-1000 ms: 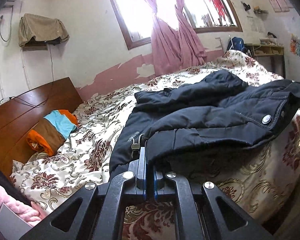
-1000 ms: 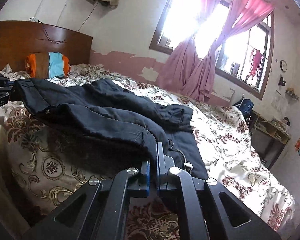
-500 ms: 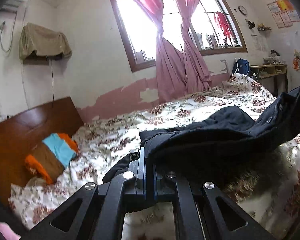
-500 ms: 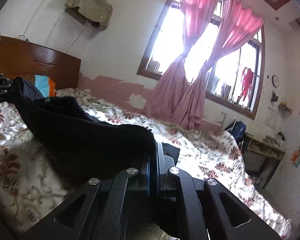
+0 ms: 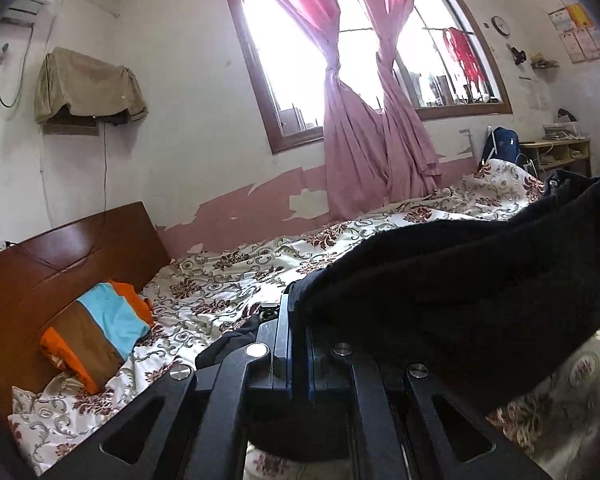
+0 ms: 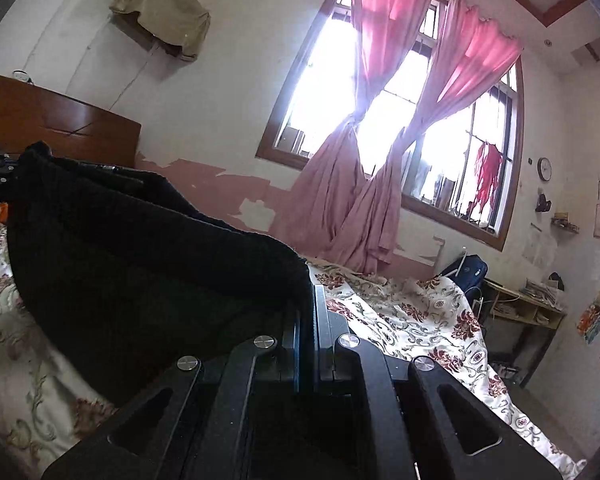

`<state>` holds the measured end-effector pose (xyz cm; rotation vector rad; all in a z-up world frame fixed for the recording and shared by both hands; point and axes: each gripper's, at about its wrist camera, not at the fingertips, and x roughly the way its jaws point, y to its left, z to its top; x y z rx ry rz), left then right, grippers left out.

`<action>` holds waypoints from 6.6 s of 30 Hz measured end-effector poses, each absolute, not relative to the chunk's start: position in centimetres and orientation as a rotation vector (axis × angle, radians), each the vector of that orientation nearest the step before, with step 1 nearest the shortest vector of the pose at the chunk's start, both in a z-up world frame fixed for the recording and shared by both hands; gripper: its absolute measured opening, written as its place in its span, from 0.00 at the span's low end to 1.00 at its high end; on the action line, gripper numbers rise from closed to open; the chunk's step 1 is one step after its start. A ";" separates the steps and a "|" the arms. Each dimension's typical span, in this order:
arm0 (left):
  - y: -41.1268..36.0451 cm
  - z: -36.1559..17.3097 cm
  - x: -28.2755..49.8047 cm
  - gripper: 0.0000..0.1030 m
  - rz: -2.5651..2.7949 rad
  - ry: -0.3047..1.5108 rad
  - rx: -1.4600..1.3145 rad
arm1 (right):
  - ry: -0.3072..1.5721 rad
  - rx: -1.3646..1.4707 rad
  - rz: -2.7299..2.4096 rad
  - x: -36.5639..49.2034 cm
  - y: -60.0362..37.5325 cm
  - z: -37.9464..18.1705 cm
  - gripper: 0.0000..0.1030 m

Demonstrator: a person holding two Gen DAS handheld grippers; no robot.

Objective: Fold large clothes

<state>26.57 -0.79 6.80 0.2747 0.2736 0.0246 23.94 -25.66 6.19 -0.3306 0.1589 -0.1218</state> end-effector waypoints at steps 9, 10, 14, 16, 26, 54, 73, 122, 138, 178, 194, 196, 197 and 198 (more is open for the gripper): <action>-1.8 7.3 35.6 0.05 0.012 0.349 0.283 | 0.232 -0.317 -0.115 33.2 -27.2 6.9 0.03; -1.9 7.2 36.4 0.05 0.012 0.358 0.281 | 0.245 -0.304 -0.109 34.3 -27.4 6.9 0.03; -2.4 6.3 39.4 0.05 0.020 0.388 0.288 | 0.288 -0.291 -0.098 38.4 -28.1 6.6 0.03; -2.4 6.1 40.9 0.05 0.020 0.406 0.282 | 0.304 -0.290 -0.094 40.1 -28.4 6.5 0.03; -3.2 5.4 47.1 0.05 0.044 0.452 0.303 | 0.353 -0.303 -0.113 46.9 -28.6 5.6 0.03; -3.7 -2.3 60.7 0.05 0.086 0.631 0.244 | 0.506 -0.368 -0.160 61.8 -27.5 -1.9 0.03; -1.1 -2.1 63.4 0.19 -0.034 0.738 0.023 | 0.577 -0.280 -0.092 64.6 -29.2 -2.9 0.11; -5.5 -8.1 63.3 1.00 -0.116 0.816 0.106 | 0.760 -0.123 -0.022 67.1 -30.1 -8.7 0.85; -5.9 -9.7 63.9 1.00 -0.139 0.789 0.092 | 0.739 -0.063 0.010 67.8 -30.4 -11.0 0.87; -6.1 -10.1 64.2 1.00 -0.149 0.766 0.080 | 0.693 -0.064 -0.018 66.9 -30.4 -11.1 0.88; 2.5 -3.6 58.6 1.00 -0.270 0.697 -0.146 | 0.585 -0.074 0.181 57.6 -33.4 -4.7 0.98; 3.6 -3.2 57.9 1.00 -0.259 0.697 -0.124 | 0.583 -0.093 0.184 56.4 -34.1 -4.1 0.98; 4.3 -3.1 57.6 1.00 -0.251 0.703 -0.115 | 0.585 -0.096 0.183 55.9 -34.5 -3.9 0.98; 5.1 -3.1 57.2 1.00 -0.246 0.708 -0.113 | 0.594 -0.093 0.182 55.2 -35.2 -3.7 0.98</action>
